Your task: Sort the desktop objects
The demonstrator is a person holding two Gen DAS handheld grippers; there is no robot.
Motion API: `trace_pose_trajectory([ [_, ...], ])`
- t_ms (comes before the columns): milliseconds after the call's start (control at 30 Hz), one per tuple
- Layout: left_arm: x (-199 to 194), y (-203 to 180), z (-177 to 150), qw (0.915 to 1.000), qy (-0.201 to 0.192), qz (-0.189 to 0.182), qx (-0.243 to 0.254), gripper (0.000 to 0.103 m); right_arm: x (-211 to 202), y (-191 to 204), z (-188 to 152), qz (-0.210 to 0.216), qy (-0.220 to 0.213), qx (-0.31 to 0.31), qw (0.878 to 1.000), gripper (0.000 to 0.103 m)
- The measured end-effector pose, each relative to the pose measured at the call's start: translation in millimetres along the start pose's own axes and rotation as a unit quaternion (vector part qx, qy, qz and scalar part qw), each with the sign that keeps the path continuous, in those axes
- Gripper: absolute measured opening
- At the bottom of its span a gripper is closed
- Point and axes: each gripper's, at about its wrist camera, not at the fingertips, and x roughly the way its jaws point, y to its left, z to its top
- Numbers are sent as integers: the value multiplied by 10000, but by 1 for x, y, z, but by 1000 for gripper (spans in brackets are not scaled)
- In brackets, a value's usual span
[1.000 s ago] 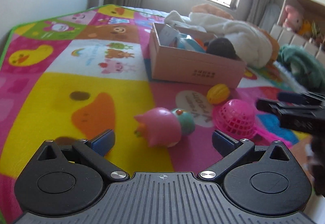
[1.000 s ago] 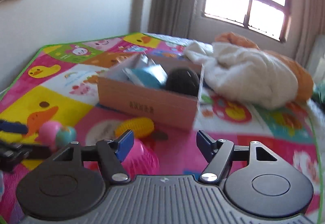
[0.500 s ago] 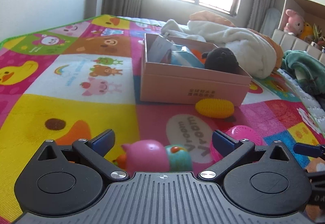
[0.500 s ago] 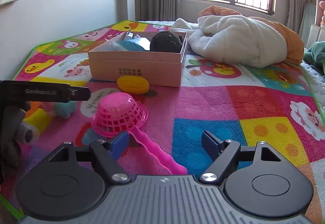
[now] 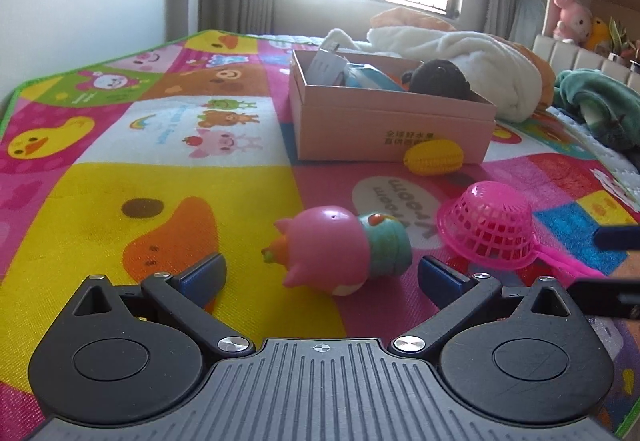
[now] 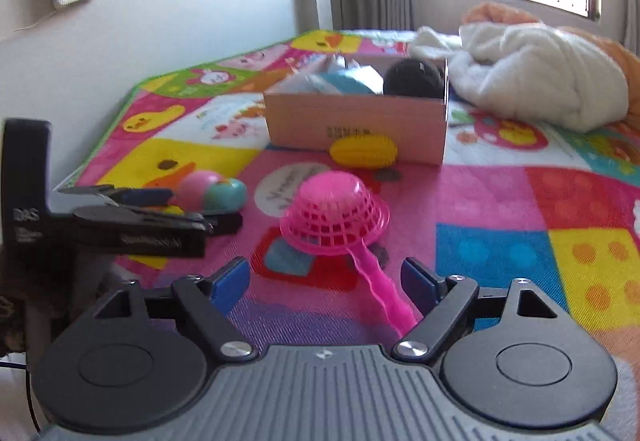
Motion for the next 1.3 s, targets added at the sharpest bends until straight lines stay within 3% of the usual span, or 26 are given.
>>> trace_pose_trajectory([
  [167, -3, 3, -4, 9997, -172, -30, -166, 103, 8, -1, 11, -604, -297, -314, 9972, 90],
  [267, -3, -1, -5, 9998, -156, 62, -58, 103, 26, -6, 25, -469, -295, -201, 9983, 90],
  [400, -2, -2, -5, 9995, -131, 270, -59, 103, 59, -5, 30, -136, 166, -153, 9997, 89],
  [467, -3, -2, -6, 9995, -163, 263, -50, 103, 63, -5, 31, 64, 227, -117, 9997, 61],
  [600, -2, -3, -6, 9995, -152, 290, -5, 103, 43, -16, 40, -75, -135, 218, 9996, 60],
  [700, -2, -3, -6, 9995, -150, 291, -4, 103, 24, -36, 43, -449, -424, 363, 9974, 60],
  [833, -2, -4, -6, 9994, -139, 321, 33, 103, 23, -63, 40, -1101, -352, 456, 9922, 61],
  [933, -1, -6, -5, 9992, -126, 362, 74, 103, 26, -72, 30, -1539, -327, 463, 9865, 70],
  [1167, -1, -9, -6, 9989, -101, 426, 146, 103, 4, -49, -3, -933, -436, 494, 9935, 80],
  [1300, -2, -12, -3, 9985, 2, 526, 150, 103, 13, -31, -25, -605, -171, 388, 9973, 84],
])
